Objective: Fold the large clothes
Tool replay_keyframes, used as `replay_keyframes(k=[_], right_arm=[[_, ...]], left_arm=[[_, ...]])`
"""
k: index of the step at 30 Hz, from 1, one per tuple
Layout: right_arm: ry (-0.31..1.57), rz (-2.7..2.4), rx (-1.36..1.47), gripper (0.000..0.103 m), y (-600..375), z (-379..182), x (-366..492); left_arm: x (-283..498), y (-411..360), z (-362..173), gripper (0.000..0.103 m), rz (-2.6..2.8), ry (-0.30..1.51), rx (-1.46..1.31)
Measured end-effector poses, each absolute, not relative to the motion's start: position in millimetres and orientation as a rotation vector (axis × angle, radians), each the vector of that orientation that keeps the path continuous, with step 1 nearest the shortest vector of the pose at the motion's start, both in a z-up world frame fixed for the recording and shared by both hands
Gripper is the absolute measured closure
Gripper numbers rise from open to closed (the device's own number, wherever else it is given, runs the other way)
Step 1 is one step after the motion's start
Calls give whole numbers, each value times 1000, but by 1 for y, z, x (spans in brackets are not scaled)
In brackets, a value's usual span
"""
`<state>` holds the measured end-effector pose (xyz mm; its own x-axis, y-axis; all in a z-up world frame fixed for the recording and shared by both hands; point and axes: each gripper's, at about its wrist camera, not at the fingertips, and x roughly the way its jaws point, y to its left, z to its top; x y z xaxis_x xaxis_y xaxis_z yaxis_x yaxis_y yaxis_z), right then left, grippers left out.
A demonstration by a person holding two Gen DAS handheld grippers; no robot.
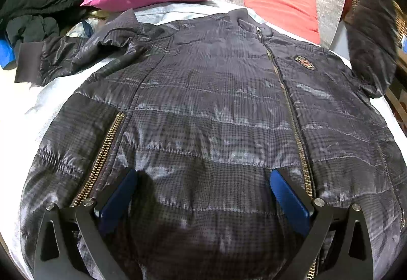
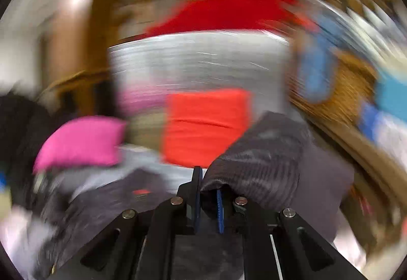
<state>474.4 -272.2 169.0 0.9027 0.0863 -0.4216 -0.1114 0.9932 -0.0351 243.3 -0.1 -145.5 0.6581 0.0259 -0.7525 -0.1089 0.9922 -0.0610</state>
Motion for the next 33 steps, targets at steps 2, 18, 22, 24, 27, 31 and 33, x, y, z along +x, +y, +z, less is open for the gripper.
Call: replay_keyframes(k=[2,18,22,24,27,31,33], right_arm=[[466,232,-138,90,-208,151,465],[858,269,471,22,-251,-32,445],[886,225,482,22,-270,-65,442],[890,234,510,22,-277,-78,439],[864,252,550,22,-286,-82,434],[867,303,682,22,-304,-78,435],[872,308,748,22,-317,-76,438]], left_arm=[[244,0,-145,0,75,848,-106],[250,4,-135,0,23,918,-147],[261,21,-86,0,-93,887,-307],[280,29,-69,0,-85,869,-333],[332,44,-70,0,-59,904,-410],[399,53,-99,1,32,980,-385],[418,61,-116,12,75,1024,-418]])
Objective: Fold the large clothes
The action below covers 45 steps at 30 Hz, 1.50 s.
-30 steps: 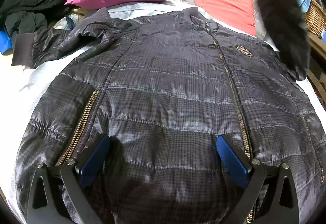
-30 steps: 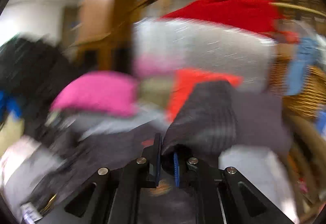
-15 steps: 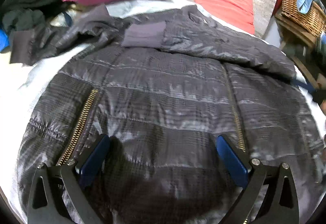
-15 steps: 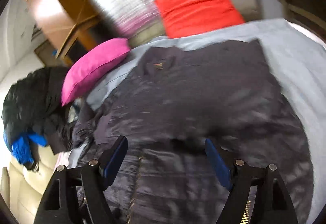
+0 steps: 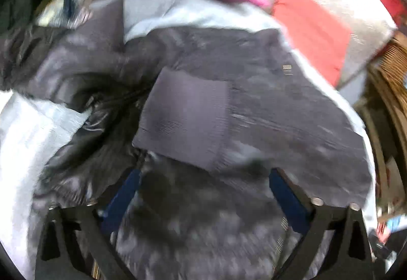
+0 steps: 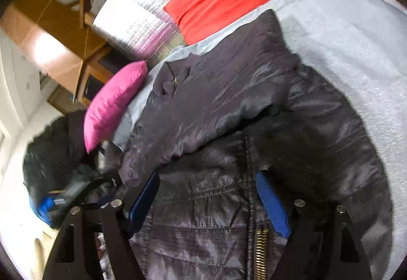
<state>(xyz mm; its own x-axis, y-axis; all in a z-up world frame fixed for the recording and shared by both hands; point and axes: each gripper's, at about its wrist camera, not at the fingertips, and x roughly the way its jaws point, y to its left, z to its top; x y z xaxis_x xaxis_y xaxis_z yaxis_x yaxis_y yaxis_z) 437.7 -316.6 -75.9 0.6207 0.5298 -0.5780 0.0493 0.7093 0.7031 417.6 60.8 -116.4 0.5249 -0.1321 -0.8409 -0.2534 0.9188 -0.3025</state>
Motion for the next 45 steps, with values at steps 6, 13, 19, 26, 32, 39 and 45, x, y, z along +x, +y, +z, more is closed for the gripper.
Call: replay_keyframes(k=[6,13,19,26,32,39,45], right_arm=[[865,290,1100,22,-353,-90,474],[855,154,1063,93,-356,-70,520],[904,233,734,82,-341,-53,526],[974,383,804,28,-361,-65,498],[861,279,781,27,-407,-32,518],[992,227,758,41,-415,-71,626],[916,239,351,90,-356,-30,674]], left_arm=[[434,66,-125,47,59,1012,-522],[429,47,-61,78,-57,806,-439],[425,50,-112,78,27,883,-408],[421,44,-139,69,38,835,-329],[422,49,-145,68,12,805,-383],[411,55,-147,67,-7,778,-405],[406,58,-150,67,-16,764,-419]])
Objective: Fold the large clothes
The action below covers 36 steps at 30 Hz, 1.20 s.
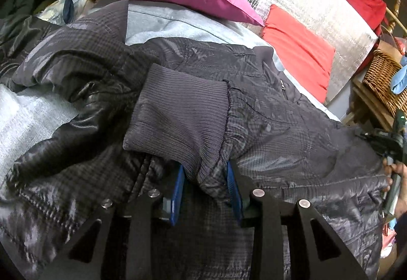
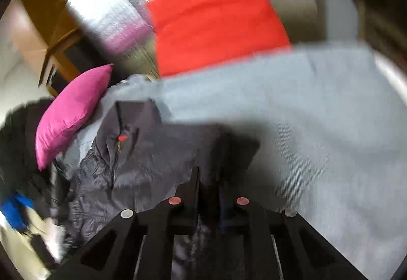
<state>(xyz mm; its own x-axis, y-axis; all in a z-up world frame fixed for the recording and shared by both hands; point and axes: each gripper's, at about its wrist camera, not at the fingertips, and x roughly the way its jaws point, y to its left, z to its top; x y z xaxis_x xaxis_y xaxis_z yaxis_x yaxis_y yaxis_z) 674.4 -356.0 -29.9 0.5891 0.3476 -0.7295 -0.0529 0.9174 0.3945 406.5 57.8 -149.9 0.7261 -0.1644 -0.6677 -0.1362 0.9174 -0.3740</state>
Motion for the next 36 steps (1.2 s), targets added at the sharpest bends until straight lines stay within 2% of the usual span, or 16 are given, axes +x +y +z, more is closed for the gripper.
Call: replay_keyframes(k=[3,4,5,6,7,10,14,16,17,19,23,24,25,28,32,36], right_arm=[[981,162,397,78,-364,-53,683],[980,145,416,67,-369,-57,677],[962,135,430,43,-378,-57,670],[932,114,477,32,-387,-55,656],[891,89,540,27,-399,-53,640],[756,124,750,27,-421,-42,586],[751,309,930,26,-404,-51,536],[815,303,960,25,-394,-73,521],[858,260,977,25,-392,-86,514],[836,262,1076,25,-400,-98,497],[796,307,1277,25,-409,-103,480],[791,312,1337,25,-410,-106,480],[795,314,1388,25,-408,-110,480],[776,353,1554,25,-398,-124,481],[749,335,1696,25,-400,-132,474],[697,264,1552,24,-430,-96,449]], left_arm=[[404,59,-149,67,-18,764,-422],[406,58,-149,67,-18,765,-423],[406,58,-149,67,-17,766,-422],[406,57,-148,66,-16,768,-420],[406,57,-148,66,-16,768,-419],[407,56,-148,66,-11,774,-409],[409,52,-147,66,-1,787,-379],[411,47,-144,63,17,801,-343],[412,42,-139,61,41,814,-308],[410,37,-126,41,96,846,-240],[392,24,-76,36,61,765,-241],[393,12,-61,30,46,732,-215],[399,-4,-46,28,23,709,-174],[436,-68,-20,28,-106,702,-36],[484,-151,-10,27,-216,716,87],[512,-207,-18,27,-294,739,130]])
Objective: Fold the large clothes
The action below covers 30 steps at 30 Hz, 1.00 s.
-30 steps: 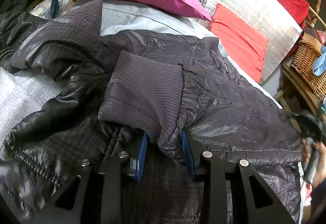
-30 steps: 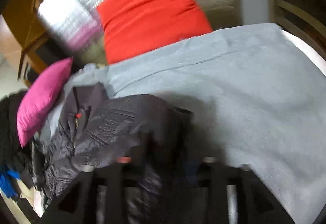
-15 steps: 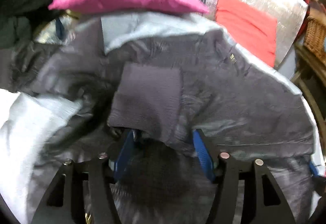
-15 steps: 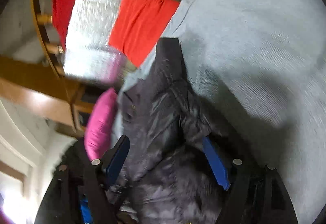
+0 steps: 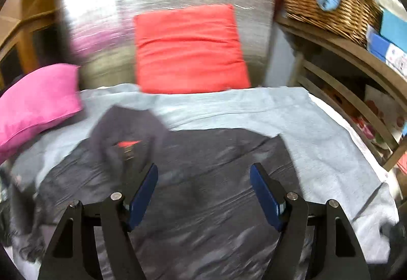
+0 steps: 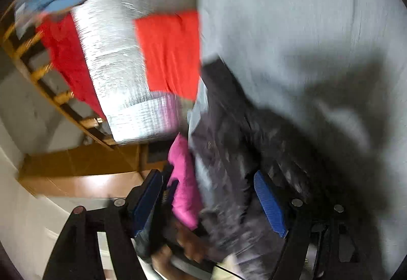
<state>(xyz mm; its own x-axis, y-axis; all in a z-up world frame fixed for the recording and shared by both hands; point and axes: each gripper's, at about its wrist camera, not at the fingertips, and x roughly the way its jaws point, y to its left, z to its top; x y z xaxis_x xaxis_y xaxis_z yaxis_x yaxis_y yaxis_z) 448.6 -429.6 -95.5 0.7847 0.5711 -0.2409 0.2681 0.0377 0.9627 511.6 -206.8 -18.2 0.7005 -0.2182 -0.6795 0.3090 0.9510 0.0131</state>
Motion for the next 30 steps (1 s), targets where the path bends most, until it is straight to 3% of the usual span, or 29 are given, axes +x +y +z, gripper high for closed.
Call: replay_keyframes(k=[5,12,15,16,19,20,21,22,30], right_arm=[[814,338,1616,24,-398,-105,453],[752,267,1731,28,-385,-142,493],[781,200,1691,52,-391,-145,510],[802,182,1695,65,-393,-151,513],[827,171,1643,82,-393,-157,515],[830,164,1592,85,-393,-153,516],[831,157,1554,86,-393,-150,517],[833,152,1515,87,-392,-147,520],[818,94,1204,91,-396,-128,517]], left_arm=[[531,-229,-38,28,-286,792,144],[556,-246,-43,27,-337,834,156],[569,-276,-49,27,-381,870,200],[573,-287,-52,27,-394,878,221],[590,-322,-68,28,-396,920,302],[595,-326,-73,31,-380,931,310],[602,-330,-83,61,-340,955,317],[608,-330,-90,101,-315,987,317],[615,-310,-122,101,-262,948,286]])
